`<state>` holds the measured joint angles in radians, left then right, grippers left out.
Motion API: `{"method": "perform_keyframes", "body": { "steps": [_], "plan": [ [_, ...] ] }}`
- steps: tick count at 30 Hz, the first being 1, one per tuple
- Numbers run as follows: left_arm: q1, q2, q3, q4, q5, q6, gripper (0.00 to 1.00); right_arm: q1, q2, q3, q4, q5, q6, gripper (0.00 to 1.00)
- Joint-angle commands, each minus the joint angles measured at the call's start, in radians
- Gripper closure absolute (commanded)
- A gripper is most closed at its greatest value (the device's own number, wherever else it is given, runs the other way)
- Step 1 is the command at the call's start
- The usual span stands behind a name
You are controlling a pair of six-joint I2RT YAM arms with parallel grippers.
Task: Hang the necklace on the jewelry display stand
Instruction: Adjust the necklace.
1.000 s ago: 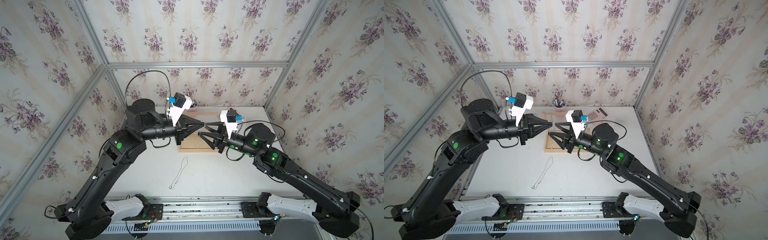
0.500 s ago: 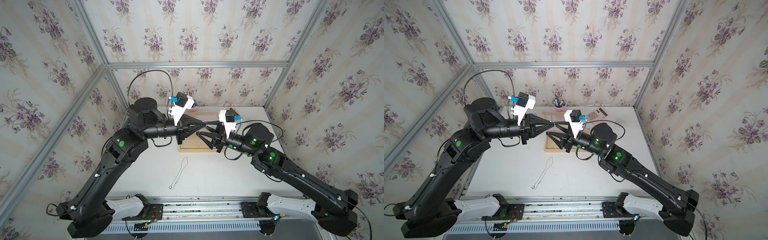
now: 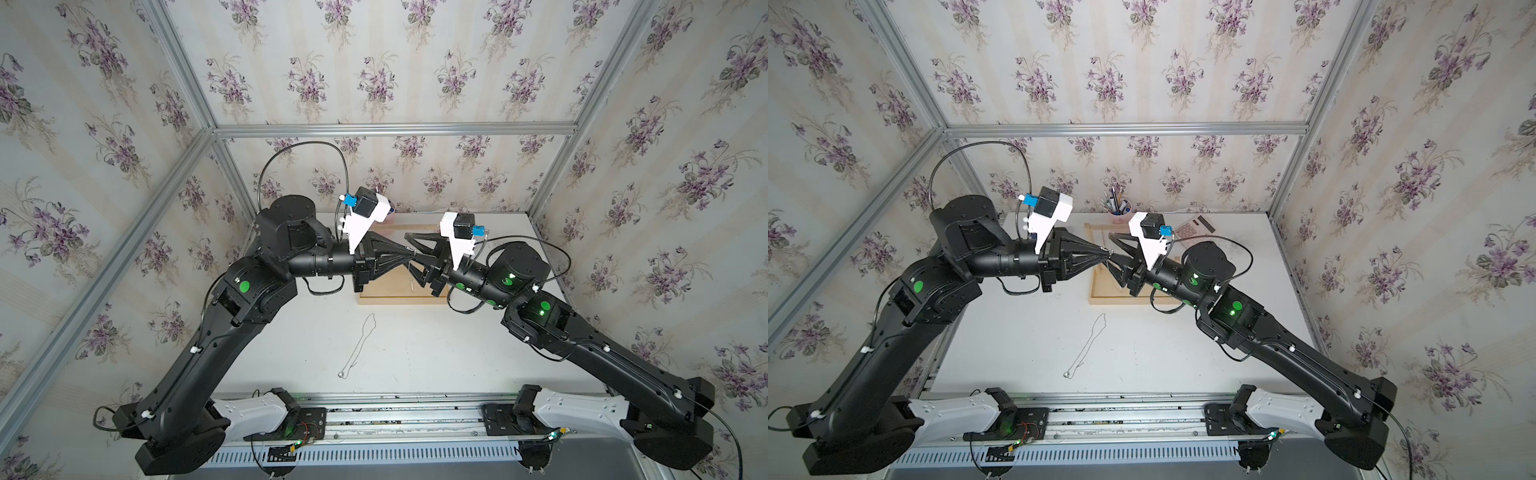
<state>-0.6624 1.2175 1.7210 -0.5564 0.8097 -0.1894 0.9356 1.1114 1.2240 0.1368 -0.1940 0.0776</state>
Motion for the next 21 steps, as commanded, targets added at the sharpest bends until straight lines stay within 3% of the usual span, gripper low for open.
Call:
{"method": "perform_keyframes", "body": {
  "steps": [1,4,7,13,17,21],
  "plan": [
    [-0.002,-0.007,0.0,0.011,0.009,0.016,0.92,0.0,0.008,0.018,0.02,-0.015,-0.013,0.78],
    [-0.002,-0.012,0.001,0.013,0.004,0.019,0.87,0.001,0.016,0.028,0.001,-0.022,-0.015,0.95],
    [-0.003,-0.014,0.002,0.01,0.001,0.021,0.74,0.0,0.017,0.029,-0.003,-0.027,-0.013,1.0],
    [-0.003,-0.026,-0.017,0.013,-0.027,0.025,0.28,0.0,0.009,0.039,-0.004,-0.034,-0.007,1.0],
    [-0.003,-0.048,-0.048,0.023,-0.065,0.028,0.15,0.0,0.005,0.054,-0.02,-0.037,-0.007,1.0],
    [-0.003,-0.074,-0.07,0.038,-0.09,0.03,0.14,0.0,0.001,0.067,-0.034,-0.038,-0.004,1.0]
  ]
}}
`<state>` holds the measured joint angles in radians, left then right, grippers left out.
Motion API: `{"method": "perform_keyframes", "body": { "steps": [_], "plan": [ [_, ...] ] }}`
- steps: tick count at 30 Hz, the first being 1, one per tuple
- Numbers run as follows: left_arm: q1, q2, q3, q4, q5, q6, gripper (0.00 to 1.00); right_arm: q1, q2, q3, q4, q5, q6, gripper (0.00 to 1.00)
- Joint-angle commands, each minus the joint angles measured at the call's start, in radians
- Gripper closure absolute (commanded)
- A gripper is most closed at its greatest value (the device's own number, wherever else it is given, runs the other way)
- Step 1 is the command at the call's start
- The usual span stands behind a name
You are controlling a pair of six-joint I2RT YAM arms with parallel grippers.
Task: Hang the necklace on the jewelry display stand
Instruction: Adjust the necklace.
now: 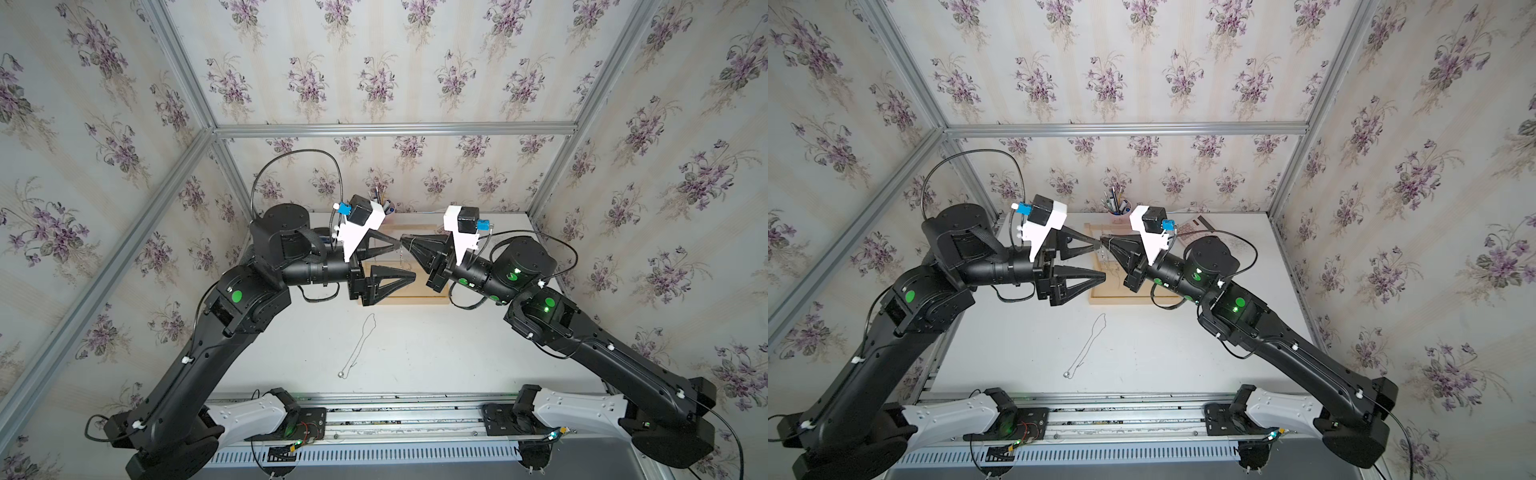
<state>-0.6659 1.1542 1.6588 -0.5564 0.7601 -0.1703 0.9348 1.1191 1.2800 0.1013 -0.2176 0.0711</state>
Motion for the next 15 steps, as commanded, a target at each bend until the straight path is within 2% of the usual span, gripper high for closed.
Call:
{"method": "perform_keyframes", "body": {
  "steps": [1,6,15],
  "plan": [
    [0.001,-0.019,-0.014,0.04,-0.052,0.012,0.14,0.001,-0.008,0.015,-0.001,-0.016,0.005,1.0],
    [0.002,-0.047,-0.058,0.043,-0.112,0.039,0.15,0.001,-0.022,0.022,-0.002,-0.026,0.019,1.0],
    [0.002,-0.039,-0.067,0.037,-0.12,0.056,0.15,0.001,-0.024,0.041,-0.018,-0.031,0.021,1.0]
  ]
}}
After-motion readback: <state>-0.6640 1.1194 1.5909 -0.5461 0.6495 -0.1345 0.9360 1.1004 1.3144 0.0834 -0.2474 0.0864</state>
